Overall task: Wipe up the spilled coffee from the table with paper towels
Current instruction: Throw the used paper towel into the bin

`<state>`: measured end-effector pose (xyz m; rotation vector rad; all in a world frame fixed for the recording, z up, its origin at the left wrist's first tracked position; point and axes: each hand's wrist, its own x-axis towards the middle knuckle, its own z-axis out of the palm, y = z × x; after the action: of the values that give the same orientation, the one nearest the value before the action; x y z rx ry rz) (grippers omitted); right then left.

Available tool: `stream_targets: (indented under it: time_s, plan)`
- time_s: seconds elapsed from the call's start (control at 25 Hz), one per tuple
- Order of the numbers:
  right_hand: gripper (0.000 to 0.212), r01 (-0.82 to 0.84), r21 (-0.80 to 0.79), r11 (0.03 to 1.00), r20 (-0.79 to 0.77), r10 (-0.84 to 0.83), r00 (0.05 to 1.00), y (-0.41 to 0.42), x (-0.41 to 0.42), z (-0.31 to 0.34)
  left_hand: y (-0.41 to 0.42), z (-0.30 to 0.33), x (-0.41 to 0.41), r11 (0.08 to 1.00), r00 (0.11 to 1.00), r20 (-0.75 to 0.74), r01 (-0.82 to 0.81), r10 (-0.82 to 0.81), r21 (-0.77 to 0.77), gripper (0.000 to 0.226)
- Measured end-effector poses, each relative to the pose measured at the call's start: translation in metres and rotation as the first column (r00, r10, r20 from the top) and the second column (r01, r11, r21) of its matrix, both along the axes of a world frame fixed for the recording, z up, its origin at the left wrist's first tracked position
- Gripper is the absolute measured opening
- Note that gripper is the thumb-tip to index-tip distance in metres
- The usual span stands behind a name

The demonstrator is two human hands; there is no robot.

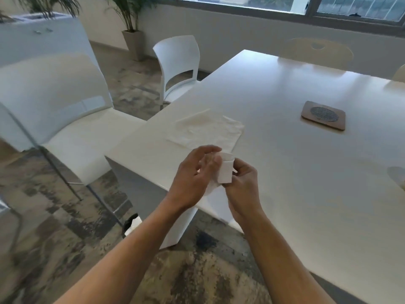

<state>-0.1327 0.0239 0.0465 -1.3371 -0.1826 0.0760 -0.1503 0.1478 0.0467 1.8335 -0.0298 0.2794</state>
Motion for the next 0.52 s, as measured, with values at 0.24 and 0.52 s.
stream_targets:
  time_s: [0.24,0.52]
  plan:
    - [0.028,-0.226,0.029,0.974,-0.146,0.228,0.963,0.108,-0.013,-0.026,0.115,-0.025,-0.031,0.948,0.952,-0.010,-0.303,0.305,0.097,0.028]
    - [0.018,-0.363,-0.272,0.891,-0.080,0.355,0.931,0.199,-0.036,-0.064,0.202,-0.068,-0.078,0.857,0.860,-0.171,-0.502,0.481,-0.113,0.018]
